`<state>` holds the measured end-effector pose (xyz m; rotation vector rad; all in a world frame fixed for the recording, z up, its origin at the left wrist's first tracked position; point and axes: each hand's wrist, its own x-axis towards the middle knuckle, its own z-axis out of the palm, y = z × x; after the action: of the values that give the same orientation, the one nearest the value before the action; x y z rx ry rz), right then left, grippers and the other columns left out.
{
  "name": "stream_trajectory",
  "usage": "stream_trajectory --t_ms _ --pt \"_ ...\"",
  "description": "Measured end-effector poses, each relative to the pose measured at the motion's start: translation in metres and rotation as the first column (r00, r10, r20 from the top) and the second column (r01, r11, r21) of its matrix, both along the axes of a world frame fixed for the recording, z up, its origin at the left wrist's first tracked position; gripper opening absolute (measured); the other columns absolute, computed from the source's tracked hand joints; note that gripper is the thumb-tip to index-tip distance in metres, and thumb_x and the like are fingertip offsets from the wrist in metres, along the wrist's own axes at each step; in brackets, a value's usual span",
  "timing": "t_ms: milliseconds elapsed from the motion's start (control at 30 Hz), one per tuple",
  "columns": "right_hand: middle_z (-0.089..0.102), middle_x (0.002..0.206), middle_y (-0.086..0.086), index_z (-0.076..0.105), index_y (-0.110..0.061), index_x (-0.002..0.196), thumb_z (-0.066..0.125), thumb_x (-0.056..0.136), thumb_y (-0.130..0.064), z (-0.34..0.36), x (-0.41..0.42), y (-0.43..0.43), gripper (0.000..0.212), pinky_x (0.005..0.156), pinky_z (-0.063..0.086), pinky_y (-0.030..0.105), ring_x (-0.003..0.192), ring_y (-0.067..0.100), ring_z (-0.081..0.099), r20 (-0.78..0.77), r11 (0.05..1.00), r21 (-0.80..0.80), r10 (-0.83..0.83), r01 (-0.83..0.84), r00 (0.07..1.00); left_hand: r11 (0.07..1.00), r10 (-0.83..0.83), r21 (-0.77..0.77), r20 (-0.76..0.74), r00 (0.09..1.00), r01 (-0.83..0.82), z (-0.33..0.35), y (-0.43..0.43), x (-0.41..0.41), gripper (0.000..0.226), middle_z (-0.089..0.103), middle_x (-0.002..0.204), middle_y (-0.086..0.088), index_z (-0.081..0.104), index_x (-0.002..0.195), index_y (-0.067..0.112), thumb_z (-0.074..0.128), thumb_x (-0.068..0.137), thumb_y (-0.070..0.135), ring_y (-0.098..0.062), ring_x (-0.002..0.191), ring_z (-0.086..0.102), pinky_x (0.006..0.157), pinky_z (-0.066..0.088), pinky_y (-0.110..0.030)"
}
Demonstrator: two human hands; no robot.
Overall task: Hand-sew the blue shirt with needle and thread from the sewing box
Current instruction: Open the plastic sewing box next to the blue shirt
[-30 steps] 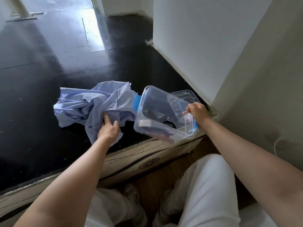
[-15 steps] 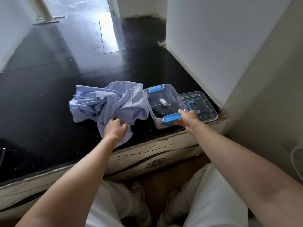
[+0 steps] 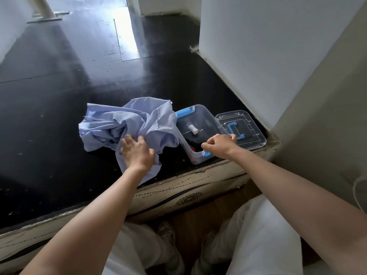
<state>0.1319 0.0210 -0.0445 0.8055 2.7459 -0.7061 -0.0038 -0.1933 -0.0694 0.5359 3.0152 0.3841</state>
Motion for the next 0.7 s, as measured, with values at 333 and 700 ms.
stream_trajectory --t_ms 333,700 --pt "0.069 0.108 0.009 0.071 -0.009 0.108 0.047 0.097 -0.020 0.029 -0.039 0.025 0.028 0.099 0.048 0.043 0.102 0.023 0.063 -0.116 0.991 -0.134 -0.039 0.023 0.992 0.793 -0.553 0.219 -0.134 0.823 0.568 0.020 0.079 -0.002 0.019 0.062 0.125 -0.001 0.072 0.108 0.019 0.061 0.094 0.025 -0.024 0.118 0.046 0.102 0.040 -0.040" --pt "0.038 0.148 0.016 0.029 -0.018 0.151 0.048 0.095 -0.024 -0.012 -0.106 0.036 0.060 0.111 0.035 0.048 0.134 0.032 0.039 0.344 0.942 -0.333 0.164 -0.043 0.924 0.909 -0.348 0.207 -0.101 0.932 0.362 0.019 0.115 -0.040 0.020 0.055 0.114 -0.011 0.074 0.106 0.014 0.063 0.091 0.021 -0.026 0.112 0.048 0.085 0.043 -0.031"
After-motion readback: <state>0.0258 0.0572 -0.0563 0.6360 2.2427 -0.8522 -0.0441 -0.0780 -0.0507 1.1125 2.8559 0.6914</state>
